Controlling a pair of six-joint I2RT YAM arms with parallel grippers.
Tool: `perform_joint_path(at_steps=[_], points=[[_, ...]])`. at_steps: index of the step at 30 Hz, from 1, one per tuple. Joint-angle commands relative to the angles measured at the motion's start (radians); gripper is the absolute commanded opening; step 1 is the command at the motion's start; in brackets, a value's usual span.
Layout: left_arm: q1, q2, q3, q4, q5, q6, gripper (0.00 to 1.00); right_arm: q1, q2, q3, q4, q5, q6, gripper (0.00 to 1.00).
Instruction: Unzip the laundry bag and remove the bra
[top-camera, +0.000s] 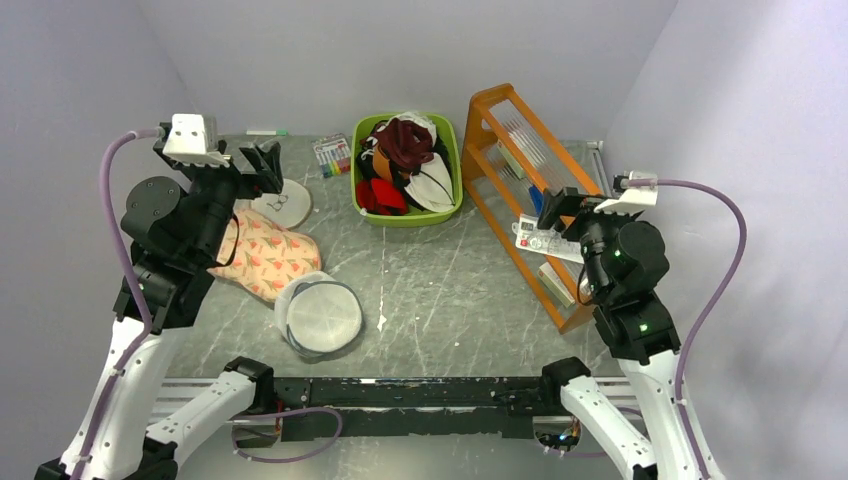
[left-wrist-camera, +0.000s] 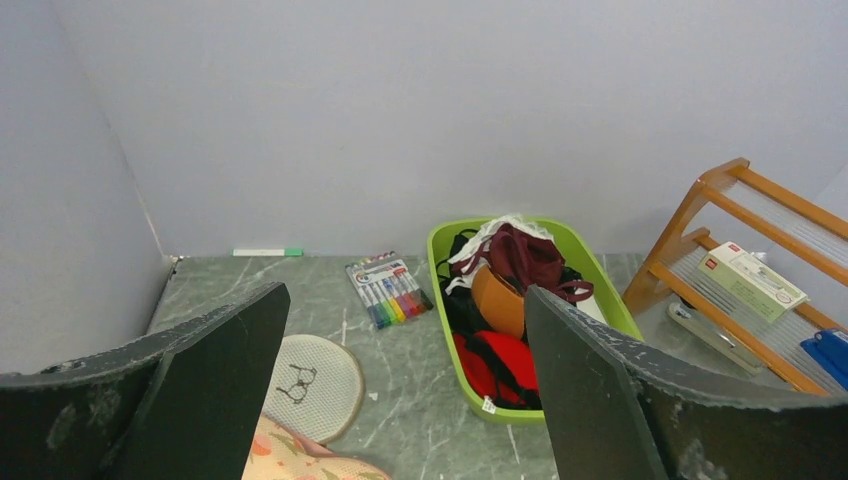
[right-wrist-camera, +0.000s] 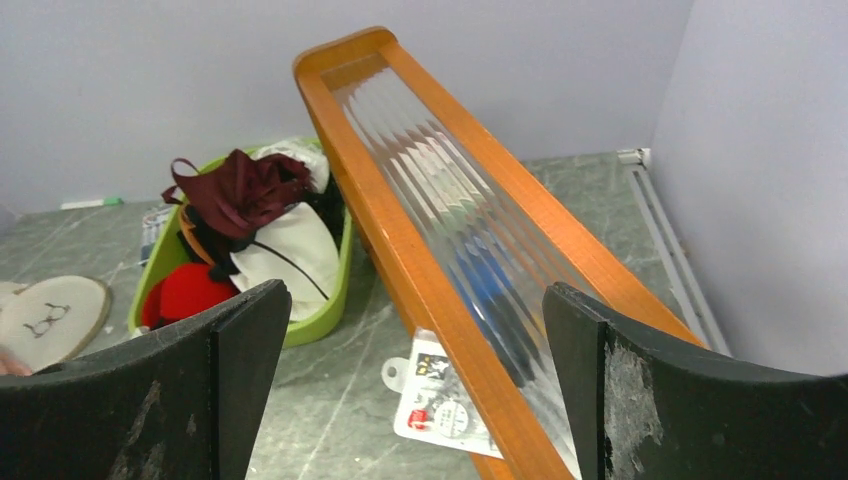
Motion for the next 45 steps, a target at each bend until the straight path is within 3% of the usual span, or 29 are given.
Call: perform_joint_path(at_steps=[1,11,15,24,34,39,45], points=[[0.037,-0.006,-0.018,0.005,0.091,-0.043,0.99,0.034,0.018,0.003,0.111,0.004,0.05,1.0],[0.004,-0.047,-0.134,0.022,0.171,-0.101,0.99,0.091,0.108,0.036,0.235,-0.138,0.2,1.0],[-0.048,-0.078,-0.208,0.015,0.167,-0.125,0.99,0.105,0.126,-0.026,0.392,-0.239,0.28,1.0],[-0.139,-0.113,-0.305,-0.046,0.027,-0.16,0.99,0.16,0.446,0.131,0.467,-0.465,0.369,1.0],[-0.153,-0.227,-0.373,-0.136,-0.344,-0.243,0.99,0.468,0.812,0.324,0.389,-0.328,0.302,1.0],[-0.146,-0.305,-0.399,-0.106,-0.356,-0.238,0.99,0.593,0.951,0.296,0.473,-0.256,0.295,0.97],[-0.109,-0.272,-0.385,-0.137,-0.385,-0.245,0.99,0.667,1.218,0.444,0.43,-0.244,0.268,0.88]])
